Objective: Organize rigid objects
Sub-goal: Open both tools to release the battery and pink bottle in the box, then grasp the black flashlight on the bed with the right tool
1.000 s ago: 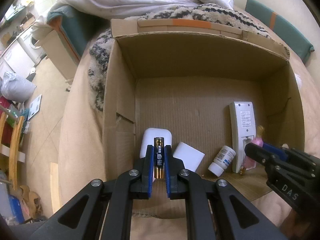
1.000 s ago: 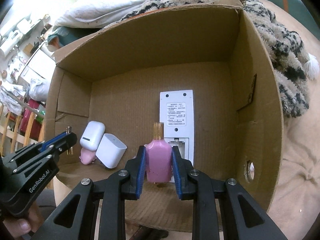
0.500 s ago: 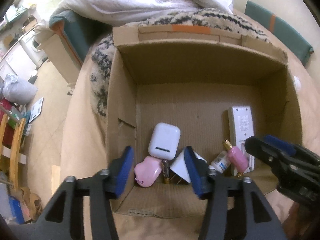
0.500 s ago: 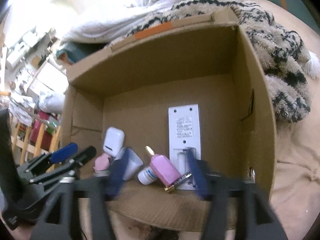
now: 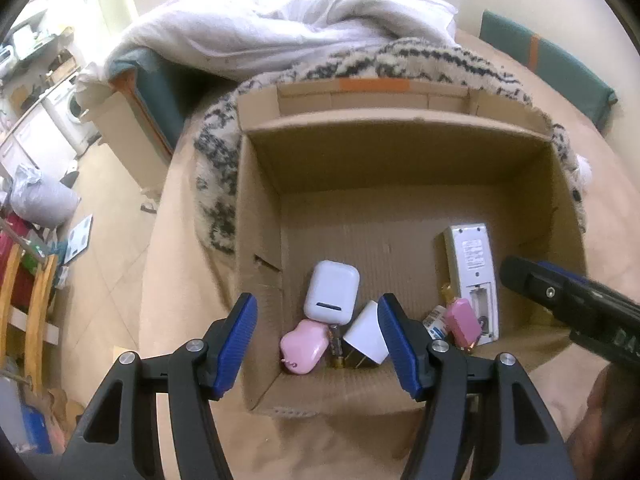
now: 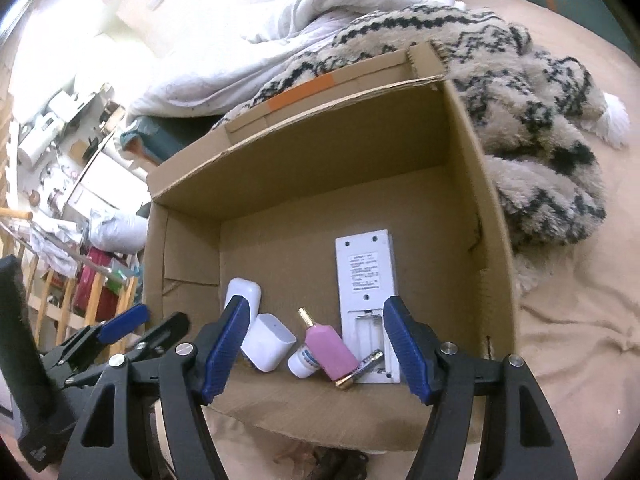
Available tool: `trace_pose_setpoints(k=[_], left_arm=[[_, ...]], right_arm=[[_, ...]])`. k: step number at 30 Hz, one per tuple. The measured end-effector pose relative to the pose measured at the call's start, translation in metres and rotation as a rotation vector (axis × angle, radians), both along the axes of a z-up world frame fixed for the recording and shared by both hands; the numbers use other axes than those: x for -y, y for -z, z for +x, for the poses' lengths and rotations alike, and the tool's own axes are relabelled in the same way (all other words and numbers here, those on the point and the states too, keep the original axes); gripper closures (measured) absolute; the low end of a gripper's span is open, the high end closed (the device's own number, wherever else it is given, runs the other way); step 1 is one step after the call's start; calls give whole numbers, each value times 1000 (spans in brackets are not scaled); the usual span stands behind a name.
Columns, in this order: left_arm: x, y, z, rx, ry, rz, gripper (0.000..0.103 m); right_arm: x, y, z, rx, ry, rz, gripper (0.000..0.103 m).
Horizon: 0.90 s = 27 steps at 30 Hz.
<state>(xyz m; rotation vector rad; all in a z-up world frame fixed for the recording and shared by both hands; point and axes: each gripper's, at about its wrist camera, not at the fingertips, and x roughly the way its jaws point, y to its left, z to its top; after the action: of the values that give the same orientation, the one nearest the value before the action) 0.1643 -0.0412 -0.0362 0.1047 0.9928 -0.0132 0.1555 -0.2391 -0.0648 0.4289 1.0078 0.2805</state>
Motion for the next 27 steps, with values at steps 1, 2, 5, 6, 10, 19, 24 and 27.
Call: trace_pose_setpoints(k=[1, 2, 5, 6, 10, 19, 24, 27], left_arm=[[-2, -4, -3, 4, 1, -2, 44], [-4, -7, -5, 5, -2, -2, 44], [-12, -14, -16, -5, -13, -17, 44], [-15, -15, -21, -9, -20, -28, 44], [-23, -14, -39, -31, -30, -57, 44], [-29, -9, -67, -65, -26, -80, 44], [-26, -2, -75, -89, -22, -76, 44], [-27, 5, -73, -122, -35, -79, 44]], right_arm=[[2, 0, -2, -4, 4, 4, 30], [3, -1, -5, -8, 8, 3, 30], [4, -6, -17, -12, 7, -3, 30], [3, -8, -23, -5, 4, -9, 30], [1, -12, -42, -1, -1, -32, 30], [-2, -3, -78, -54, -5, -38, 30], [-1, 19, -89, -171, -1, 52, 30], [6, 38, -96, -265, 31, 197, 30]])
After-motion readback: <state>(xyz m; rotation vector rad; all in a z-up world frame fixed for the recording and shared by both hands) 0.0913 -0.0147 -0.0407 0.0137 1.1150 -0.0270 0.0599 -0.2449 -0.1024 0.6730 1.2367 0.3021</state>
